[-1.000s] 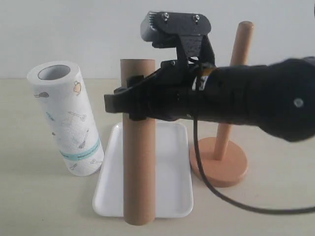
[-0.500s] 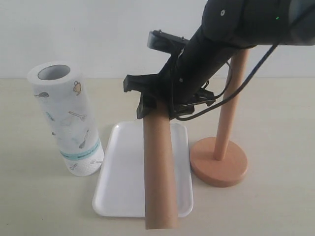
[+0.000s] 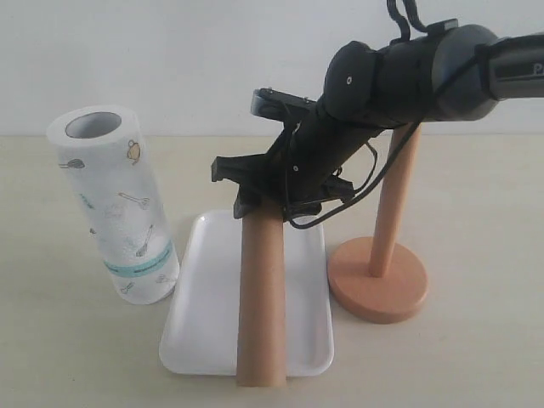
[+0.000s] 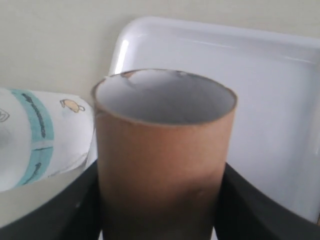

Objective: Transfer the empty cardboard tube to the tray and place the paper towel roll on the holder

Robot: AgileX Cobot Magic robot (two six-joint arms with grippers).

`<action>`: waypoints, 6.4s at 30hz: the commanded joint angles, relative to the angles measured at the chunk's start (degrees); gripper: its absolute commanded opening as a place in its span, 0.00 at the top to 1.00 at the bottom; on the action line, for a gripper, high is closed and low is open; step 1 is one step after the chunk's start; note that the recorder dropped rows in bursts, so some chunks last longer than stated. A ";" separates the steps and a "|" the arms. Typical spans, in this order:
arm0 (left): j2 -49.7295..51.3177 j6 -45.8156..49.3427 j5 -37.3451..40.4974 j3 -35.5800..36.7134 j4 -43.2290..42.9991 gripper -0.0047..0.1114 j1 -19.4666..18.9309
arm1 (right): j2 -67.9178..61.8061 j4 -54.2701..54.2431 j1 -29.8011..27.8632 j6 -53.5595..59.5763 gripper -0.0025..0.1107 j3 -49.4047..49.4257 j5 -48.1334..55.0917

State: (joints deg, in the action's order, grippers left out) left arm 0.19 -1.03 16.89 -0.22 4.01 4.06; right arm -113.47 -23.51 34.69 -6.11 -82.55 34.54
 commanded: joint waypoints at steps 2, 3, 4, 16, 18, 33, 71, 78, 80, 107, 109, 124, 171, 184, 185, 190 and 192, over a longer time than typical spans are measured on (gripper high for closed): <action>-0.19 -0.34 0.07 0.22 0.00 0.89 -0.16 | 0.12 0.02 -0.37 0.69 0.93 -0.35 -3.27; -0.19 -0.34 0.07 0.22 0.00 0.89 -0.16 | 0.12 0.02 -0.37 0.69 0.89 -0.35 -3.27; -0.19 -0.34 0.07 0.22 0.00 0.89 -0.16 | 0.12 0.02 -0.37 0.69 0.82 -0.35 -3.10; -0.19 -0.34 0.07 0.22 0.00 0.89 -0.16 | 0.12 -0.28 -0.37 -1.09 0.48 -0.35 -2.66; -0.19 -0.34 0.04 0.22 -0.24 0.89 -0.16 | 0.12 -0.28 -0.37 -1.10 0.48 -0.35 -2.88; -0.19 -0.34 0.04 0.22 -0.24 0.89 -0.16 | 0.23 -0.28 -0.37 -5.21 0.41 -0.35 -1.52; -0.19 -0.34 0.04 0.22 -0.24 0.89 -0.16 | 33.08 10.04 12.85 1.20 0.98 24.29 5.01; -0.19 -0.34 0.04 0.22 -0.24 0.89 -0.16 | 59.82 10.72 23.26 10.77 0.98 48.15 -7.65; -0.19 -0.34 0.04 0.22 -0.24 0.89 -0.16 | 64.11 11.42 23.14 13.18 0.98 49.59 -7.65; -0.19 -0.34 0.04 0.22 -0.24 0.89 -0.16 | 70.84 13.91 23.14 14.09 0.98 49.87 -16.07; -0.19 -0.34 0.04 0.22 -0.24 0.89 -0.16 | 70.84 13.91 23.14 14.09 0.98 49.87 -16.07; -0.19 -0.34 0.04 0.22 -0.24 0.89 -0.16 | 70.84 13.91 23.14 14.09 0.98 49.87 -16.07; -0.19 -0.34 0.04 0.22 -0.38 0.89 -0.16 | 113.47 15.93 -27.28 10.52 0.98 82.55 -13.79; -0.19 -0.34 0.04 0.22 -0.38 0.89 -0.16 | 113.47 17.32 -27.28 7.07 0.98 82.55 -13.91; -0.19 -0.34 0.04 0.22 -0.38 0.89 -0.16 | 113.47 17.32 -27.28 7.07 0.98 82.55 -13.91; -0.19 -0.34 0.04 0.22 -0.38 0.89 -0.16 | 113.47 17.47 -27.86 7.34 0.98 82.55 -13.91; -0.19 -0.34 0.04 0.22 -0.38 0.89 -0.16 | 113.47 17.47 -30.88 7.98 0.98 82.55 -13.91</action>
State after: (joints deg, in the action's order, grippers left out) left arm 0.19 -1.03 16.98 -0.22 3.88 4.06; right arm -0.26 -6.61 6.17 1.16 0.04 20.65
